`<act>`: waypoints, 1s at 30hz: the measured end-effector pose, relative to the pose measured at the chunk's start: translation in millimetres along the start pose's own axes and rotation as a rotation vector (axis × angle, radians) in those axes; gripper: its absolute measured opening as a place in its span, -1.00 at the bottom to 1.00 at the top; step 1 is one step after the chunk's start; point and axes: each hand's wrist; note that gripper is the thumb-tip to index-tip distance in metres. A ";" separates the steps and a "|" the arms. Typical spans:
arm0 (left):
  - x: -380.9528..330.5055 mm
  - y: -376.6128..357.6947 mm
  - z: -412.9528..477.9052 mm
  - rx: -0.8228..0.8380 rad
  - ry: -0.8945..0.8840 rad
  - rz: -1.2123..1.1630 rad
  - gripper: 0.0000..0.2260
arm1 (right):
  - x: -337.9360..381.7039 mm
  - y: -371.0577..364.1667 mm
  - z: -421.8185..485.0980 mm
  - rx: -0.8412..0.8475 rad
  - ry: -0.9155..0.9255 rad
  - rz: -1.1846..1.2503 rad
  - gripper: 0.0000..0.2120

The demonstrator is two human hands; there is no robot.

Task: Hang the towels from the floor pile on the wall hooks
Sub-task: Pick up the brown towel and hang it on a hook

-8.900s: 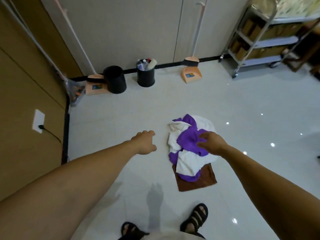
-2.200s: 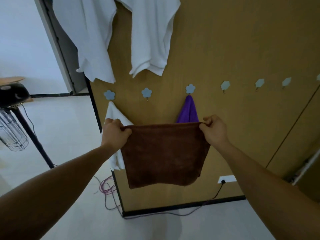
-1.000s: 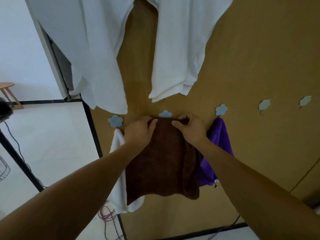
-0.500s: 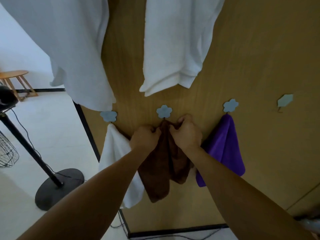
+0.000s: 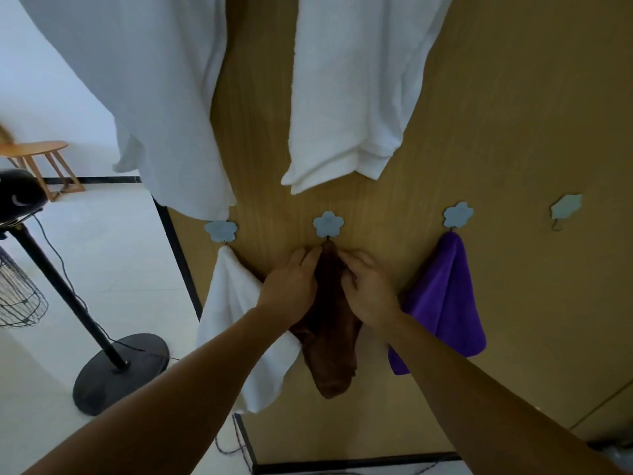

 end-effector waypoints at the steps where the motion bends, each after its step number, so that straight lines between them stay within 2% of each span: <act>1: 1.5 -0.5 -4.2 0.037 0.013 -0.098 -0.50 | -0.5 1.0 -3.7 0.055 -0.039 0.064 -0.55; 5: -1.9 -0.8 -10.6 0.203 0.161 -0.397 -0.34 | -4.4 0.7 -12.4 0.163 -0.135 0.172 -0.37; 7: -3.4 -2.2 -8.4 0.257 0.252 -0.339 -0.49 | -8.0 -2.0 -12.8 0.219 -0.237 0.124 -0.42; 9: -5.9 -5.5 -9.4 0.331 0.286 -0.239 -0.75 | -12.0 -4.4 -13.8 0.251 -0.295 0.105 -0.54; 10: -6.1 -7.9 -12.5 0.371 0.310 -0.243 -0.87 | -12.5 -4.1 -15.1 0.261 -0.321 0.128 -0.56; 11: -5.4 -10.5 -16.5 0.406 0.367 -0.297 -0.89 | -13.1 -2.2 -16.1 0.264 -0.344 0.145 -0.56; 14: -1.4 -10.1 -23.8 0.558 0.750 -0.692 -0.81 | -21.0 8.6 -19.0 0.252 -0.383 0.160 -0.57; 16: 0.4 -10.9 -23.9 0.613 0.908 -0.829 -0.79 | -29.0 14.2 -22.6 0.258 -0.421 0.199 -0.61; 18: -1.2 -15.3 -24.5 0.581 0.984 -0.738 -0.85 | -34.1 14.3 -28.1 0.292 -0.451 0.195 -0.64; 20: -5.8 -23.0 -26.8 0.470 1.020 -0.646 -0.89 | -37.3 8.7 -33.4 0.319 -0.440 0.168 -0.63; 22: -11.8 -31.7 -31.3 0.388 0.994 -0.607 -0.92 | -39.6 2.0 -37.3 0.334 -0.408 0.103 -0.56; 24: -17.8 -37.5 -36.4 0.354 0.945 -0.520 -0.86 | -42.7 -3.0 -40.5 0.345 -0.384 0.015 -0.47; 26: -17.2 -42.4 -44.4 0.357 0.913 -0.459 -0.94 | -47.8 -4.9 -46.1 0.359 -0.365 -0.072 -0.38; 27: -16.2 -42.4 -49.6 0.376 0.898 -0.400 -0.91 | -50.3 -4.1 -50.4 0.372 -0.370 -0.122 -0.36; 30: -9.2 -42.6 -76.3 0.467 0.964 -0.319 -0.87 | -52.3 0.5 -70.3 0.424 -0.445 -0.238 -0.44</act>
Point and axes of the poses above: each hand's wrist, its own z-axis towards the middle knuckle, its own y-axis out of the back of the hand, x = y × z, and after that the axes turned 12 degrees about -x, right-handed
